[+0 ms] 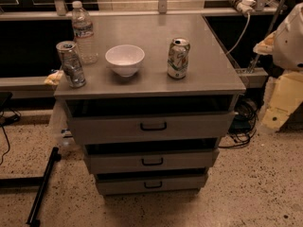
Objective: Open bottom drawer
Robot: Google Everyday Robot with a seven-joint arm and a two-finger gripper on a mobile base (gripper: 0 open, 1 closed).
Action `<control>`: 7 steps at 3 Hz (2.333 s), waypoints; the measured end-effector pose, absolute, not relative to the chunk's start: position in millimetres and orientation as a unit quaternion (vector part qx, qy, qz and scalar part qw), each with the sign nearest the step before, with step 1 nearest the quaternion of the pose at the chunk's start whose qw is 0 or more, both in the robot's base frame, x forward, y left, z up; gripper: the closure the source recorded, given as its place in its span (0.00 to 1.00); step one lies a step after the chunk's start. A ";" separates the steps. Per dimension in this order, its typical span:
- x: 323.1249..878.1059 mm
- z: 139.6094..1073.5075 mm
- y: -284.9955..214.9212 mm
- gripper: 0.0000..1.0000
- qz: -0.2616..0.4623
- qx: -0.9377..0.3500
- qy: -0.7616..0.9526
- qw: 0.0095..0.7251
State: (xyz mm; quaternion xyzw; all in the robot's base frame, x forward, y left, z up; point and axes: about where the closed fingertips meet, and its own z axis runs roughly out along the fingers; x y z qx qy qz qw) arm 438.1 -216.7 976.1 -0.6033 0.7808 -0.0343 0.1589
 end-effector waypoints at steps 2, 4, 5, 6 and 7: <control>436.6 949.1 -211.0 0.19 -0.023 -0.600 0.781 0.173; 406.7 801.7 -155.3 0.65 0.085 -0.605 0.763 0.211; 401.1 765.6 -148.0 0.88 0.090 -0.602 0.766 0.208; 401.0 766.5 -148.7 1.00 0.089 -0.602 0.766 0.208; 398.4 749.9 -148.7 1.00 0.087 -0.603 0.767 0.202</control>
Offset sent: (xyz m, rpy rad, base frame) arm -0.0047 0.0190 -0.1042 0.1320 -0.0118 -0.0030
